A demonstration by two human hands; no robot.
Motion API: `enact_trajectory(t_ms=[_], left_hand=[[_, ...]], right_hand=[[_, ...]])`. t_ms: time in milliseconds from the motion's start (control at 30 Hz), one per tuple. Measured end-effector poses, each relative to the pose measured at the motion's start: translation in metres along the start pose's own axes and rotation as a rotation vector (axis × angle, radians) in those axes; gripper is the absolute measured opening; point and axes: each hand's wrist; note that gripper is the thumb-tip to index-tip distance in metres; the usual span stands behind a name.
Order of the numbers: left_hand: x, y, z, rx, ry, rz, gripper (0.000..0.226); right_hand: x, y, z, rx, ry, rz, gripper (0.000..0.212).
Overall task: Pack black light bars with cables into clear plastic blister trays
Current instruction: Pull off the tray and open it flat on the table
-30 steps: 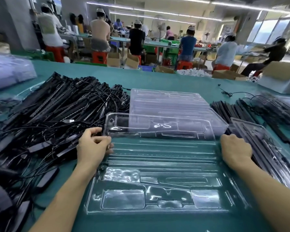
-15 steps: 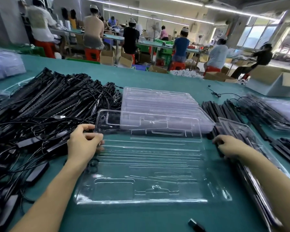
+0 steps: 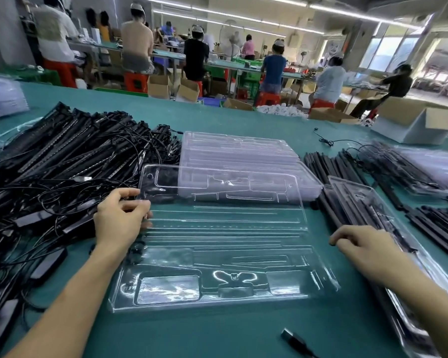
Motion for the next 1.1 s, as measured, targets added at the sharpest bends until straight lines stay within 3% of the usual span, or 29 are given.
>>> enact_trajectory(t_ms=[167, 333, 400, 467, 533, 700, 867, 1100], left_hand=[[0.0, 0.008, -0.002, 0.041, 0.023, -0.028, 0.027], [0.0, 0.013, -0.004, 0.054, 0.026, -0.023, 0.022], [0.001, 0.012, -0.003, 0.03, 0.03, -0.002, 0.019], [0.002, 0.01, 0.0, 0.044, 0.04, 0.072, 0.021], [0.0, 0.008, 0.002, 0.084, 0.051, 0.2, 0.031], [-0.005, 0.005, 0.004, 0.125, 0.033, 0.388, 0.06], [-0.004, 0.001, 0.004, 0.008, 0.026, 0.367, 0.051], [0.0, -0.001, 0.007, -0.091, -0.004, 0.329, 0.045]], right_hand=[[-0.032, 0.017, 0.032, -0.001, -0.269, -0.4, 0.019], [-0.034, 0.046, 0.079, -0.031, -0.666, -0.341, 0.023], [-0.034, 0.055, 0.102, -0.094, -0.787, -0.412, 0.02], [-0.033, 0.066, 0.125, -0.127, -0.884, -0.427, 0.024], [-0.029, 0.081, 0.144, -0.135, -0.952, -0.34, 0.027], [-0.004, 0.111, 0.182, -0.111, -0.903, -0.076, 0.031], [0.021, 0.119, 0.185, -0.209, -0.753, 0.041, 0.058], [0.027, 0.087, 0.099, -0.151, -0.59, 0.21, 0.034]])
Point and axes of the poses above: each hand's wrist, its own x-axis towards the middle knuckle, its own y-axis out of the palm, z = x × y, and after that the axes turned 9 degrees about z, right-handed
